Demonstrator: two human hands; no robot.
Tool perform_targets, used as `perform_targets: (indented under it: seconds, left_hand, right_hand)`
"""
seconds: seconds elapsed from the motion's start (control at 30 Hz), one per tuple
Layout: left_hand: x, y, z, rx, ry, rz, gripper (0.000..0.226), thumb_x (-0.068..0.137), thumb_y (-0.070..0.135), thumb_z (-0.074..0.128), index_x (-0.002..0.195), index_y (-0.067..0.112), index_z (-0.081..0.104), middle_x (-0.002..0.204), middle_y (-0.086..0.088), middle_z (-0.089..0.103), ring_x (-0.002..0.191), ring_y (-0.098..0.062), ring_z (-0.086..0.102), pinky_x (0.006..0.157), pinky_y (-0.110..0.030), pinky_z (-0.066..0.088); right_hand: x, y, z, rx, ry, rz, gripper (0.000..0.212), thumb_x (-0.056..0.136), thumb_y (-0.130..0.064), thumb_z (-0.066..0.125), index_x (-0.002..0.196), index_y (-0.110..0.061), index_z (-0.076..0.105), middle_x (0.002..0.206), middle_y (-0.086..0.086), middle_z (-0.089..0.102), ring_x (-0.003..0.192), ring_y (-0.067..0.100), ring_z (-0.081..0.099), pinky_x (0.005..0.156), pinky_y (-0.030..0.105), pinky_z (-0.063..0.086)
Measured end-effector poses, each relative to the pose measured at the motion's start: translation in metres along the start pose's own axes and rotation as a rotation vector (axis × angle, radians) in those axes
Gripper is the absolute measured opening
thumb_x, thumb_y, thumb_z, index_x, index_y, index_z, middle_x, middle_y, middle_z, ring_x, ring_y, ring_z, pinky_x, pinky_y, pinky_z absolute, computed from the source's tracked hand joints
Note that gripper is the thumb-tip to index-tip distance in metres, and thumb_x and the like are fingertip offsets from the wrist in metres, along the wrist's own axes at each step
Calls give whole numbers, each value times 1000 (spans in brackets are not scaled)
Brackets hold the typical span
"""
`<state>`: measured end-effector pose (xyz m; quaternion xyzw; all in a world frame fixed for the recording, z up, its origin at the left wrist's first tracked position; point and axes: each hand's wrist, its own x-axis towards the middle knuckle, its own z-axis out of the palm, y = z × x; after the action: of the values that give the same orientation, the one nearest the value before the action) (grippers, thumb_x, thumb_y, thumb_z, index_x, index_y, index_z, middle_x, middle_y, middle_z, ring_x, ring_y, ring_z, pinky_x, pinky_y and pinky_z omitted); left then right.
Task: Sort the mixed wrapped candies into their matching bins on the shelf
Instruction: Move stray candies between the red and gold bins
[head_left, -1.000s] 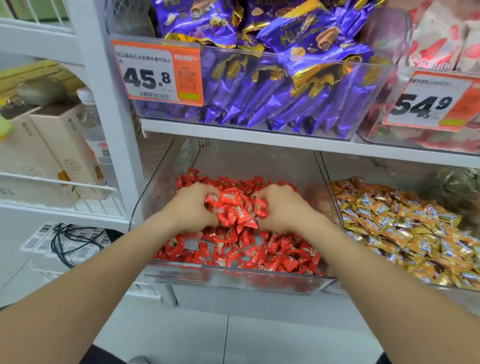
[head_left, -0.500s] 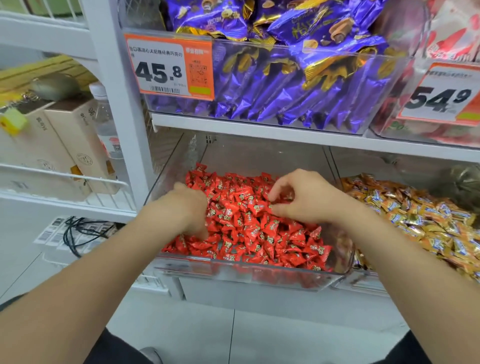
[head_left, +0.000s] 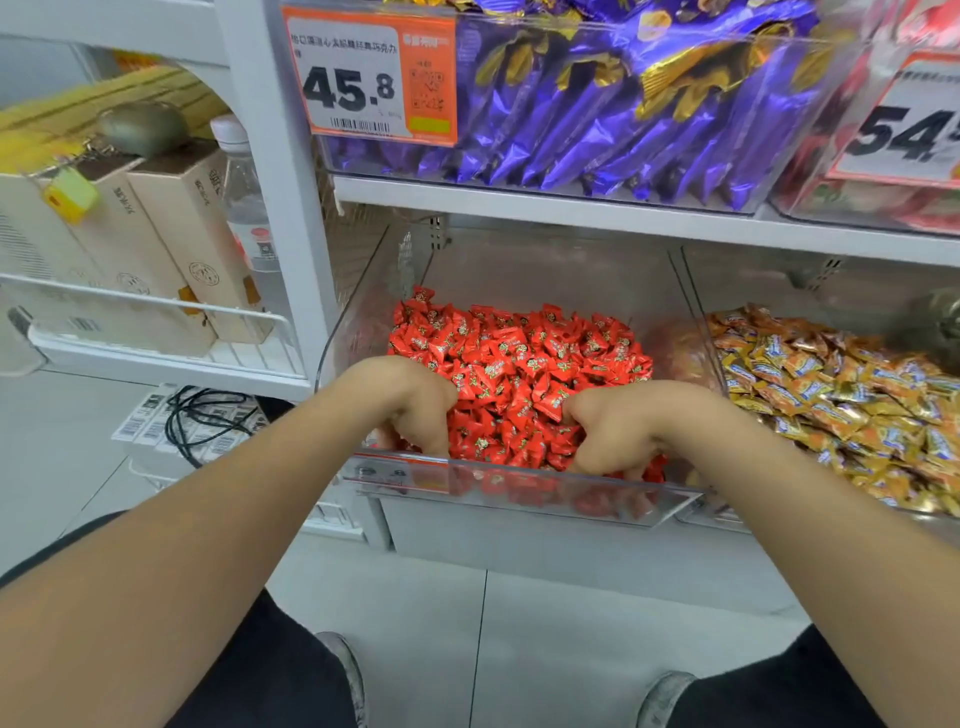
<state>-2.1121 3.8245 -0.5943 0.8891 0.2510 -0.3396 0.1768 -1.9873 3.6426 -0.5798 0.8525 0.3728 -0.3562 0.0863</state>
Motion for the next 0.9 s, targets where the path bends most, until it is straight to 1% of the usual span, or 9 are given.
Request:
perform_targets:
  seconds: [0.1, 0.17, 0.27, 0.4, 0.5, 0.57, 0.63, 0.73, 0.9]
  left_hand:
    - [7, 4, 7, -295, 24, 69, 49, 73, 27, 95, 100, 9, 59, 99, -4, 62, 80, -15, 62, 58, -24, 56]
    - [16, 8, 11, -598, 53, 124, 51, 77, 18, 93, 115, 5, 60, 120, -8, 64, 101, -19, 69, 69, -33, 64]
    - [25, 10, 8, -971, 143, 158, 51, 87, 10, 82, 126, -1, 49, 135, -13, 56, 97, -33, 77, 69, -38, 65]
    - [25, 11, -10, -1233, 295, 230, 59, 88, 8, 70, 142, 2, 47, 145, -17, 52, 112, -31, 70, 79, -50, 65]
    - [17, 6, -19, -1042, 419, 239, 44, 88, 6, 59, 130, 17, 61, 109, -9, 67, 99, -19, 69, 85, -44, 65]
    - [11, -2, -21, -854, 487, 243, 44, 86, 6, 54, 124, 25, 64, 88, -2, 65, 82, -16, 67, 84, -41, 64]
    - [10, -12, -22, -558, 582, 274, 57, 79, 6, 53, 130, 30, 63, 101, -2, 70, 84, -20, 70, 83, -45, 63]
    - [20, -17, -17, -118, 646, 206, 65, 82, 4, 59, 141, 31, 55, 139, -7, 54, 124, -28, 56, 105, -50, 50]
    - [41, -8, 4, 19, 455, 147, 78, 97, 48, 46, 163, 19, 17, 168, -19, 19, 155, -48, 14, 125, -60, 16]
  right_hand:
    - [-2, -6, 9, 329, 37, -34, 66, 73, -29, 96, 120, -11, 53, 104, 11, 71, 66, 20, 69, 58, 28, 56]
    - [4, -11, 17, 637, 70, -77, 62, 73, -15, 96, 120, -10, 55, 109, 12, 73, 84, 25, 77, 72, 38, 66]
    - [15, -14, 9, 1006, 272, -116, 46, 81, 3, 86, 115, -11, 57, 108, 15, 73, 89, 31, 78, 84, 52, 65]
    - [19, -1, -13, 1017, 562, -126, 61, 83, 0, 83, 135, -20, 58, 103, 7, 63, 84, 27, 73, 76, 52, 66]
    - [17, 10, -19, 801, 636, -102, 54, 83, -16, 78, 133, -31, 64, 92, 6, 68, 75, 23, 74, 72, 45, 67]
    - [11, 13, -20, 609, 692, -102, 44, 85, -22, 72, 128, -32, 69, 92, 3, 73, 83, 23, 73, 86, 37, 63]
    - [6, 13, -19, 429, 799, -114, 36, 89, -20, 66, 123, -30, 73, 100, 1, 76, 101, 24, 68, 96, 28, 52]
    - [13, 11, -12, 271, 856, -171, 42, 94, -17, 60, 134, -28, 68, 127, 14, 64, 126, 34, 55, 110, 36, 43]
    - [45, 4, 8, 77, 453, -127, 75, 108, -41, 45, 169, -30, 4, 173, 24, 4, 160, 46, -3, 130, 53, 5]
